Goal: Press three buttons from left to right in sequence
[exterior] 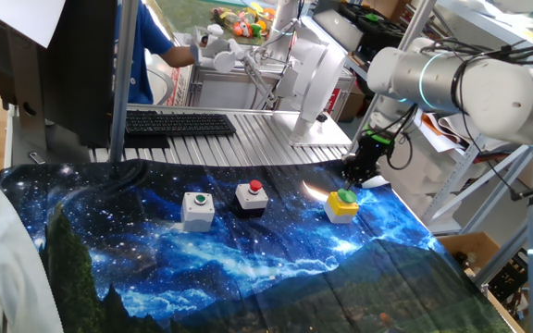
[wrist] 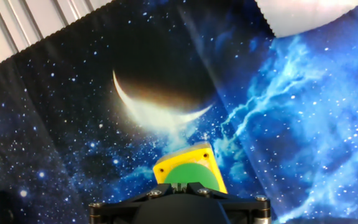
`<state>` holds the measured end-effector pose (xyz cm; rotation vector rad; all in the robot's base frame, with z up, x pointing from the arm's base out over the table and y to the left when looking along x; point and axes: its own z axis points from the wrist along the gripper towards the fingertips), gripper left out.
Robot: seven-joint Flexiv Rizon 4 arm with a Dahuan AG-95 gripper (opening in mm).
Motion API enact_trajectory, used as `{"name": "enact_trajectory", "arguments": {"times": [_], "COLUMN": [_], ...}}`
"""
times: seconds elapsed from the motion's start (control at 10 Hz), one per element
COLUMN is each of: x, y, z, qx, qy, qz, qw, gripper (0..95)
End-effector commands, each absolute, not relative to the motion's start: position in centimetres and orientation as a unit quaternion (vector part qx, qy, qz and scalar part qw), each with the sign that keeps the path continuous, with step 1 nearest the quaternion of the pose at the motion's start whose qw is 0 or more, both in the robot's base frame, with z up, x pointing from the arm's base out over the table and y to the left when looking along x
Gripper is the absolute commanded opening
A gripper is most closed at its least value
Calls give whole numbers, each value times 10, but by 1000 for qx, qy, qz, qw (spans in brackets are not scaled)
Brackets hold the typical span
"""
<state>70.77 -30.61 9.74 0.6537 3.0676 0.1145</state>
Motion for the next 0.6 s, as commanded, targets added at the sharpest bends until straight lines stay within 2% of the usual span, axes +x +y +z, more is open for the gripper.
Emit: {"name": "enact_trajectory", "arguments": {"times": [0.1,0.4,0.6], "x": [711,714,713], "y": [-307,-309,-309], "z": [94,80,89], "qx": [209,210,215], "qy": [977,976,974], "qz": [38,54,77], "qw": [2,9,-5], "gripper": [0,0,0]}}
